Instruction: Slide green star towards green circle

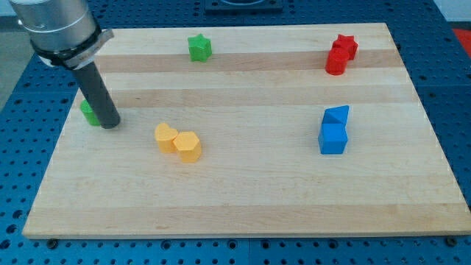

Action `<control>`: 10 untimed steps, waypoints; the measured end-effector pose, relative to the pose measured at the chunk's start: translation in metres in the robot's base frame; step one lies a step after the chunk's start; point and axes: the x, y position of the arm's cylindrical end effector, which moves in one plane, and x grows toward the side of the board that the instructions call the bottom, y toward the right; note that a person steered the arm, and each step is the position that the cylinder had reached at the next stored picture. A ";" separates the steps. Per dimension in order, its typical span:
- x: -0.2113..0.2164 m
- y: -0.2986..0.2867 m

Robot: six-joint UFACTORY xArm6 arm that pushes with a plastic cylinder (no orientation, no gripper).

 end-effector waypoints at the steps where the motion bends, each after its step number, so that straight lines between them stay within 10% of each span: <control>1: 0.000 0.000; 3: -0.011 0.099; 6: -0.155 0.257; 7: -0.205 0.232; 10: -0.170 0.148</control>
